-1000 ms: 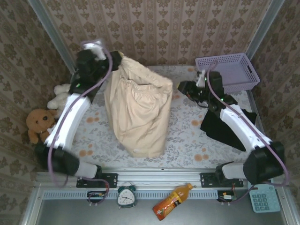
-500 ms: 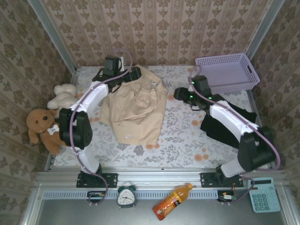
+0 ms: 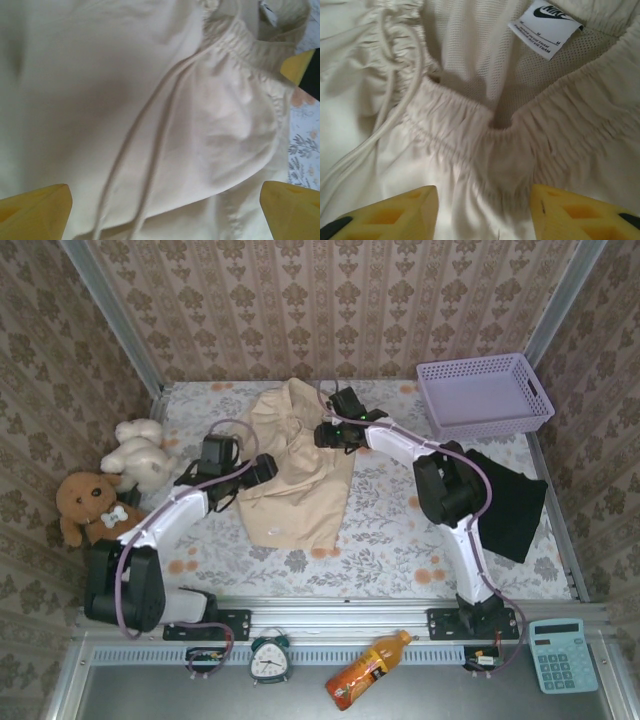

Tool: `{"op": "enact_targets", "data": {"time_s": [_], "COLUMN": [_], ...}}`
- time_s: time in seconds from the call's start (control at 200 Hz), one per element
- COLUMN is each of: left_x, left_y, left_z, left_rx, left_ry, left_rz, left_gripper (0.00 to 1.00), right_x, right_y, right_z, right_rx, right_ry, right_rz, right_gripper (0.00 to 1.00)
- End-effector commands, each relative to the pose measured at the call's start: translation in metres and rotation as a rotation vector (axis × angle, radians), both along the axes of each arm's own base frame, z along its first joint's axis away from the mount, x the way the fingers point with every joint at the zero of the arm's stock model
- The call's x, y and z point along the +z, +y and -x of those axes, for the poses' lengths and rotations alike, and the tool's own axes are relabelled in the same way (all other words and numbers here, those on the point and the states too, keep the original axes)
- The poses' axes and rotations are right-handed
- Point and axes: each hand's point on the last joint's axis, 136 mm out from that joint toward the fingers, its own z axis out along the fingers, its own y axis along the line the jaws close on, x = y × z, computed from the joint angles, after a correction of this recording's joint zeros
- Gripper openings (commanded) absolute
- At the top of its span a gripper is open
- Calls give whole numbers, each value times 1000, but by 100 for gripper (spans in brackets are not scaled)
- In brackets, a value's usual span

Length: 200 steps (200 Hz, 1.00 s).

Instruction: Fold and stack the mixed laundry pile

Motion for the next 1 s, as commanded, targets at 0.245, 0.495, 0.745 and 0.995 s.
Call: {"op": "enact_targets", "data": {"time_s": [0.245,0.495,0.745,0.995], "left_x": [9,9,-7,-8], "left_y": [45,35,11,-58], "left_z": [-11,-33,-39,-63], "left_rx": [175,144,85,-83], "left_ry": [-69,-64,-13,-9], "left_rz": [44,81,112,184], "left_gripper": [98,98,96,45], "right_x": [90,66,56,16], "right_y": [-65,-199,-173,-157], "right_z": [9,-16,2,27], "right_rx": [-96,-300,-250,-182], "right_ry": [-106,-2,8,84], "right_rz": [-6,-40,-21,79], "right_gripper": [0,29,47,39]}}
